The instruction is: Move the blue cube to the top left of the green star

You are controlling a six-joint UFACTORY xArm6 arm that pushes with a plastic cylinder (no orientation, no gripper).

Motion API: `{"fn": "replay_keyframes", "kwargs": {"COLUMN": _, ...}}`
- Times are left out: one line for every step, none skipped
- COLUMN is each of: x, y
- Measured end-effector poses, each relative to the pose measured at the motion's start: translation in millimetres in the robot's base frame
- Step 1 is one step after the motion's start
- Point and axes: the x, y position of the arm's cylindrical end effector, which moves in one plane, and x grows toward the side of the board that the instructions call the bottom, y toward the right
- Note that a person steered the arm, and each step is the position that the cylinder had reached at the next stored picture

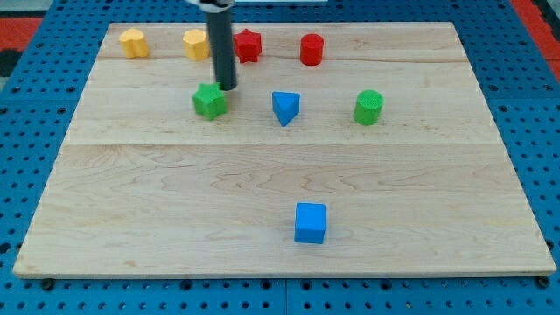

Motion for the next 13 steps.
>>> {"fn": "replay_keyframes", "kwargs": {"x": 16, "y": -13}}
{"fn": "replay_keyframes", "kwargs": {"x": 24, "y": 28}}
{"fn": "replay_keyframes", "kwargs": {"x": 115, "y": 85}}
{"fn": "replay_keyframes", "kwargs": {"x": 158, "y": 175}}
{"fn": "replay_keyframes", "kwargs": {"x": 212, "y": 216}}
{"fn": "replay_keyframes", "kwargs": {"x": 223, "y": 132}}
{"fn": "replay_keyframes", "kwargs": {"x": 198, "y": 36}}
{"fn": "replay_keyframes", "kwargs": {"x": 205, "y": -22}}
{"fn": "replay_keyframes", "kwargs": {"x": 218, "y": 14}}
{"fn": "replay_keyframes", "kwargs": {"x": 238, "y": -43}}
{"fn": "replay_keyframes", "kwargs": {"x": 209, "y": -74}}
{"fn": "replay_keyframes", "kwargs": {"x": 200, "y": -110}}
{"fn": "replay_keyframes", "kwargs": {"x": 213, "y": -146}}
